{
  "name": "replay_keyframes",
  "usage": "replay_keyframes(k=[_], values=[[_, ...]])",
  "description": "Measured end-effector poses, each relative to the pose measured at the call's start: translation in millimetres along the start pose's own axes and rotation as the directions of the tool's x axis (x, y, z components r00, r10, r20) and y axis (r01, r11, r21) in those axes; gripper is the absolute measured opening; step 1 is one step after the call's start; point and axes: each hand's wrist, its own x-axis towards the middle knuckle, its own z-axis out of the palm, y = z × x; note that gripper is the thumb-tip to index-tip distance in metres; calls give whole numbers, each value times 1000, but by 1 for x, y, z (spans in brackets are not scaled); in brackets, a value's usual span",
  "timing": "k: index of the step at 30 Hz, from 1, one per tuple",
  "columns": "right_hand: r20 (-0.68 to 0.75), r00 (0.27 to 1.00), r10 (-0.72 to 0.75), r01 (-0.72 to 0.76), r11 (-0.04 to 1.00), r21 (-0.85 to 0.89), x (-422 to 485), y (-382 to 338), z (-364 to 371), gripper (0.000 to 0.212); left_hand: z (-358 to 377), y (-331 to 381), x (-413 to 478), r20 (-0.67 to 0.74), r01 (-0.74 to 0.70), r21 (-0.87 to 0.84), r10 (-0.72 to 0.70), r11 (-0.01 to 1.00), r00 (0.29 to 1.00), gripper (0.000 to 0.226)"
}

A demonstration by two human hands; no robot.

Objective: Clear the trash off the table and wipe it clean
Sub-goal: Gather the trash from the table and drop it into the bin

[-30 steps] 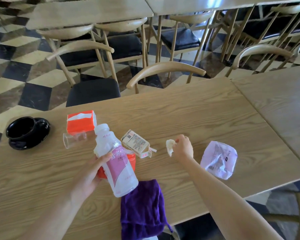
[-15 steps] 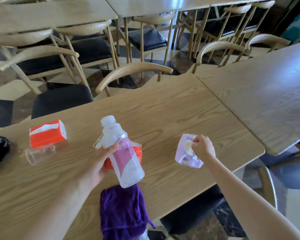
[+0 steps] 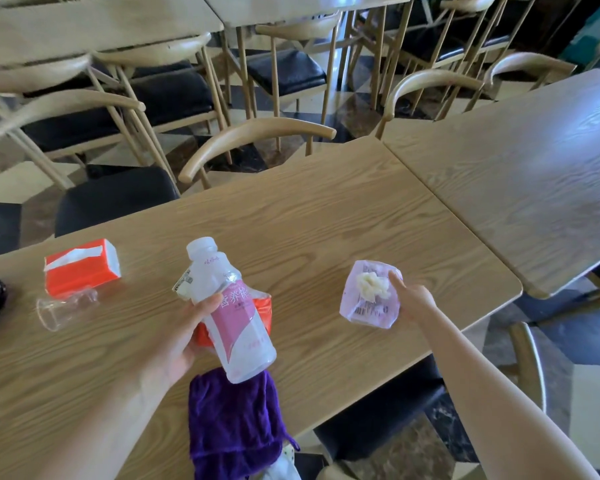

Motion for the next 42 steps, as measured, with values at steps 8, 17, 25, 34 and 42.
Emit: replay_keyframes(k=[8, 17, 25, 34, 42], values=[[93, 994, 55, -78, 959, 272, 5, -5, 13, 37, -13, -7, -2, 116, -82, 31, 77, 996, 990, 56], [72, 997, 41, -56, 977, 207, -2, -19, 27, 62, -29, -18, 1, 197, -115, 69, 99, 991, 975, 64], [72, 997, -35, 5, 924, 383, -14, -30, 33, 15, -47, -27, 3, 189, -133, 12, 128, 991, 974, 57], [429, 715, -552, 137, 713, 688, -109, -106, 1, 42, -46, -18, -1, 202, -151, -65, 162, 986, 966, 38], [337, 729, -596, 517, 802, 299, -188, -152, 66, 17, -37, -9, -13, 232, -187, -221, 237, 957, 943, 45]])
